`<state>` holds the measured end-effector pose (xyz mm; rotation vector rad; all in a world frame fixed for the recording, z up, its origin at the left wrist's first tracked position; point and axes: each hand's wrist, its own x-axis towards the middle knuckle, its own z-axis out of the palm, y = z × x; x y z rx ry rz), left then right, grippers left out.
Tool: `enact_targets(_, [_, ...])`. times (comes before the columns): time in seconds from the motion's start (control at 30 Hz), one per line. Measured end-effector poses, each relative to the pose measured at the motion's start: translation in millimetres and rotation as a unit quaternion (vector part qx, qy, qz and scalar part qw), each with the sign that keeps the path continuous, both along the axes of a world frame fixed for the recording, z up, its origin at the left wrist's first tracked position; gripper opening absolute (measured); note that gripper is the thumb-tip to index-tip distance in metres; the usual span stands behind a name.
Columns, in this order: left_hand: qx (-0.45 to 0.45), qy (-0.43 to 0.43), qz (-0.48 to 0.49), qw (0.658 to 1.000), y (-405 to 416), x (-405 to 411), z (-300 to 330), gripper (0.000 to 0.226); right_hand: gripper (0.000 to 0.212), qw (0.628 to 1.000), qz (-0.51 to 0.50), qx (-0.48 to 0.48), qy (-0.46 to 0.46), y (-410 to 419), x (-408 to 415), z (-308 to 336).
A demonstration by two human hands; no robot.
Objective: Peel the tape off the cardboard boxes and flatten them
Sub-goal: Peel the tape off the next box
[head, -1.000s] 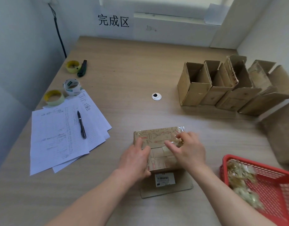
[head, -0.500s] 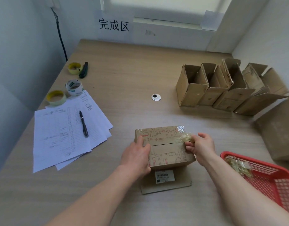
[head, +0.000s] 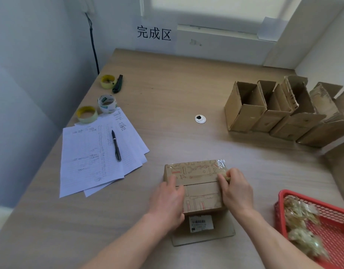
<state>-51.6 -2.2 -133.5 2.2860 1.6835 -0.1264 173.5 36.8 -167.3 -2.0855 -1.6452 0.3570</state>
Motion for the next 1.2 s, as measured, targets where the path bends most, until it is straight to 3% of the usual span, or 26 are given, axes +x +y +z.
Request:
enact_targets(0.1, [0.013, 0.04, 0.005, 0.999, -11.6, -17.4, -4.9, 0.046, 0.029, 0.997, -0.026, 0.012, 0.07, -0.4, -11.3, -6.1])
enact_targets(0.17, [0.016, 0.052, 0.015, 0.998, -13.3, -26.5, -6.0, 0.046, 0.031, 0.973, -0.121, 0.007, 0.198, -1.2, -19.9, -11.3])
enact_targets(0.27, [0.013, 0.068, 0.018, 0.997, -10.2, -29.2, -5.7, 0.046, 0.024, 0.855, -0.247, -0.085, 0.449, 5.3, -22.5, -9.5])
enact_targets(0.33, [0.005, 0.074, 0.022, 0.997, -9.2, -27.0, -4.6, 0.043, 0.019, 0.799, -0.265, -0.153, 0.518, 10.7, -18.6, -6.1])
enact_targets(0.37, [0.001, 0.077, 0.024, 0.997, -9.2, -25.5, -4.4, 0.042, 0.021, 0.802, -0.261, -0.165, 0.511, 12.7, -17.3, -5.0])
enact_targets(0.5, [-0.004, 0.093, 0.04, 0.995, -10.0, -20.2, -2.0, 0.043, 0.049, 0.934, -0.199, -0.091, 0.284, 5.8, -22.4, -0.9])
enact_targets(0.57, [-0.01, 0.097, 0.047, 0.994, -10.7, -18.0, -0.1, 0.043, 0.056, 0.965, -0.12, -0.072, 0.22, -3.8, -26.6, 1.8])
enact_targets(0.67, [-0.019, 0.099, 0.059, 0.993, -11.6, -14.5, 3.1, 0.043, 0.065, 0.981, -0.029, -0.119, 0.154, -11.3, -29.6, 0.6])
enact_targets(0.77, [-0.023, 0.097, 0.075, 0.992, -12.0, -9.3, 7.1, 0.044, 0.058, 0.986, 0.012, -0.152, 0.061, -11.4, -23.5, -8.0])
enact_targets(1.03, [-0.035, 0.104, 0.109, 0.988, -12.8, 0.0, 12.5, 0.042, 0.046, 0.985, 0.131, -0.104, -0.046, -2.3, -8.0, -4.5])
enact_targets(1.2, [-0.033, 0.118, 0.105, 0.987, -12.8, -2.4, 12.2, 0.045, 0.047, 0.985, 0.163, -0.059, 0.018, -7.1, 6.4, -12.0])
